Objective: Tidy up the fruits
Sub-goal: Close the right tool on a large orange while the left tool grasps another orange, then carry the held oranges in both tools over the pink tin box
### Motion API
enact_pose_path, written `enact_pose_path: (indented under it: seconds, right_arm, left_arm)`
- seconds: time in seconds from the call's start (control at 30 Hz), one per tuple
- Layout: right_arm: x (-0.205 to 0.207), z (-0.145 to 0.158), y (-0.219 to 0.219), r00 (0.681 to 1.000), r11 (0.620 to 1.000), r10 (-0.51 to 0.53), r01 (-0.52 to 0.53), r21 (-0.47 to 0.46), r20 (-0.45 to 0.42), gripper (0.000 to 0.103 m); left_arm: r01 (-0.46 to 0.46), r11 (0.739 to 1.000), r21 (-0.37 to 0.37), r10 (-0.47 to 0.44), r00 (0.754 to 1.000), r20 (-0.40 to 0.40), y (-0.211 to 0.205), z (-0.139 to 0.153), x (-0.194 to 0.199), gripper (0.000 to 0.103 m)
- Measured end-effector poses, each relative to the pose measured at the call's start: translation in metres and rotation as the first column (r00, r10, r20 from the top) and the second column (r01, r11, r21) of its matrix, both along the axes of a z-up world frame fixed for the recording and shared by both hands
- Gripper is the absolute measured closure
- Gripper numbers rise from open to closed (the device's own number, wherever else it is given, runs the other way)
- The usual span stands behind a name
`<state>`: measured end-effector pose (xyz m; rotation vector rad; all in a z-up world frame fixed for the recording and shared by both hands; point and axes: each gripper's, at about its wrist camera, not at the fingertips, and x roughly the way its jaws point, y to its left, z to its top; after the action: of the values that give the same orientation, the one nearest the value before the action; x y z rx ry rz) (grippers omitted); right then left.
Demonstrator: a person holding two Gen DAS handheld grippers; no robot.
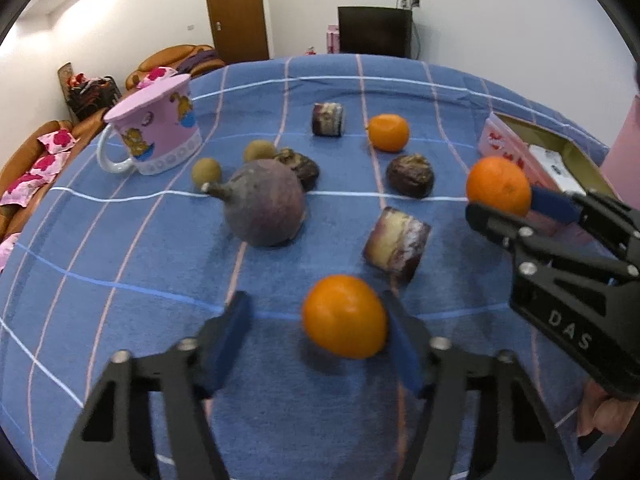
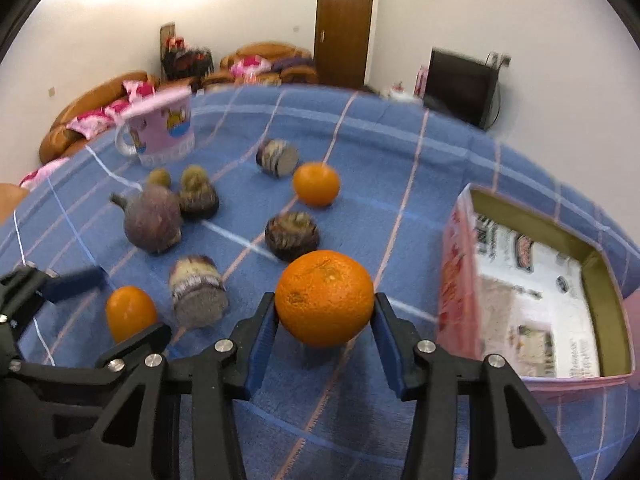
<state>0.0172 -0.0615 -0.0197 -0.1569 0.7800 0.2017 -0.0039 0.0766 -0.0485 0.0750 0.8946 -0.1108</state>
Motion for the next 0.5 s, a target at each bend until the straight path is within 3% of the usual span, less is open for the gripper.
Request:
enact_pose_path:
  seconds: [0.1,0.33,0.5]
  right_arm:
    - [-0.015,0.016,-0.001,0.992,0.999,-0.022,0.027,-0.04,0.122,0.054]
    - [-0.041,0.056,-0.016,0.924,0.986,-0.126,0.155,-0.054,0.361,0.054]
    - [-0.047,0.07,-0.03,0.896,0.979,-0.174,0.202,-0.026,0.409,0.054]
  left_arm:
    - [0.022,1.0,0.0,-0.022,1.0,0.005,-0.006,0.001,-0.001,0.063]
    - [0.011,1.0,0.009,-0.011,1.0,0.025,-0.01,0.004,-0.003,0.064]
    - [0.006,0.999,-0.039,-0.001,0.992,0.126,-0.009,0.018,-0.017,0.064]
